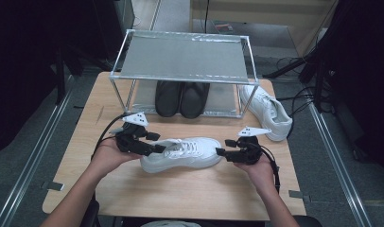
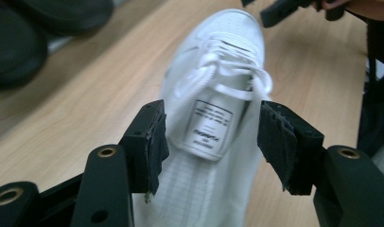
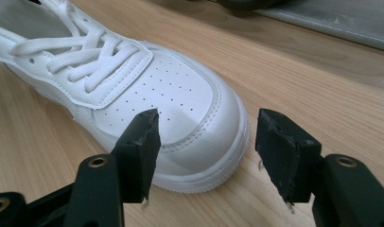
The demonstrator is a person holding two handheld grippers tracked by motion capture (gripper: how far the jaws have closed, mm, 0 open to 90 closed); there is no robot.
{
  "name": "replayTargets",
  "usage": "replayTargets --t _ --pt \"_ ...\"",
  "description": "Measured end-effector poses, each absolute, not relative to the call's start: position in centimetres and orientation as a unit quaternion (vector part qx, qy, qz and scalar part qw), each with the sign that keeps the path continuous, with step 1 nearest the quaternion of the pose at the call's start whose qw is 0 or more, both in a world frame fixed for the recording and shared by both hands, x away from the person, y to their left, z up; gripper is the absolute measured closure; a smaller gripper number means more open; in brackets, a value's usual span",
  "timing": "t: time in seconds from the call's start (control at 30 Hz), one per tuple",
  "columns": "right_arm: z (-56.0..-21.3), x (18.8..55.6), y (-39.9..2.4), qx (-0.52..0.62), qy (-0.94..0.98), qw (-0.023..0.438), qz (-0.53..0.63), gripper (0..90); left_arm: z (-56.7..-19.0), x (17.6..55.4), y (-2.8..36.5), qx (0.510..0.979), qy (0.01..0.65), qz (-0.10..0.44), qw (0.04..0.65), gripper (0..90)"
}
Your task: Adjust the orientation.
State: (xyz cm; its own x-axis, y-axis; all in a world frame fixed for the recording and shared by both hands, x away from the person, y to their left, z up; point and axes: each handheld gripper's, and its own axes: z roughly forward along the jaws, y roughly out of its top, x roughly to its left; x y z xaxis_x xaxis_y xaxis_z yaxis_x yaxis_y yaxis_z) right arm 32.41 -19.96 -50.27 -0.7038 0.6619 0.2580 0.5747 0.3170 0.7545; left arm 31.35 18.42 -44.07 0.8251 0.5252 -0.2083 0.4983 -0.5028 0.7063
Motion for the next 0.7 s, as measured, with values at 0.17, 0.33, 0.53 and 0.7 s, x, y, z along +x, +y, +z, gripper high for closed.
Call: replayTargets --t 0.17,0.33,0.53,0.7 --pt "-49.9 31.6 -20.2 0.384 0.806 0.057 0.447 41.8 -44.0 31.9 20.4 0.854 0.323 0.033 0.407 50.5" --pt "-50.0 31.1 -19.9 0.384 0.806 0.053 0.446 41.9 -44.5 32.6 21.6 0.847 0.348 0.045 0.399 75.7" --pt "-50.2 30.4 -18.8 0.369 0.818 0.046 0.439 44.6 -45.6 33.7 22.6 0.837 0.362 0.027 0.410 86.7" --pt "-49.7 30.0 -18.8 0.367 0.811 0.061 0.451 56.3 -46.7 34.4 22.6 0.842 0.371 0.028 0.391 87.8"
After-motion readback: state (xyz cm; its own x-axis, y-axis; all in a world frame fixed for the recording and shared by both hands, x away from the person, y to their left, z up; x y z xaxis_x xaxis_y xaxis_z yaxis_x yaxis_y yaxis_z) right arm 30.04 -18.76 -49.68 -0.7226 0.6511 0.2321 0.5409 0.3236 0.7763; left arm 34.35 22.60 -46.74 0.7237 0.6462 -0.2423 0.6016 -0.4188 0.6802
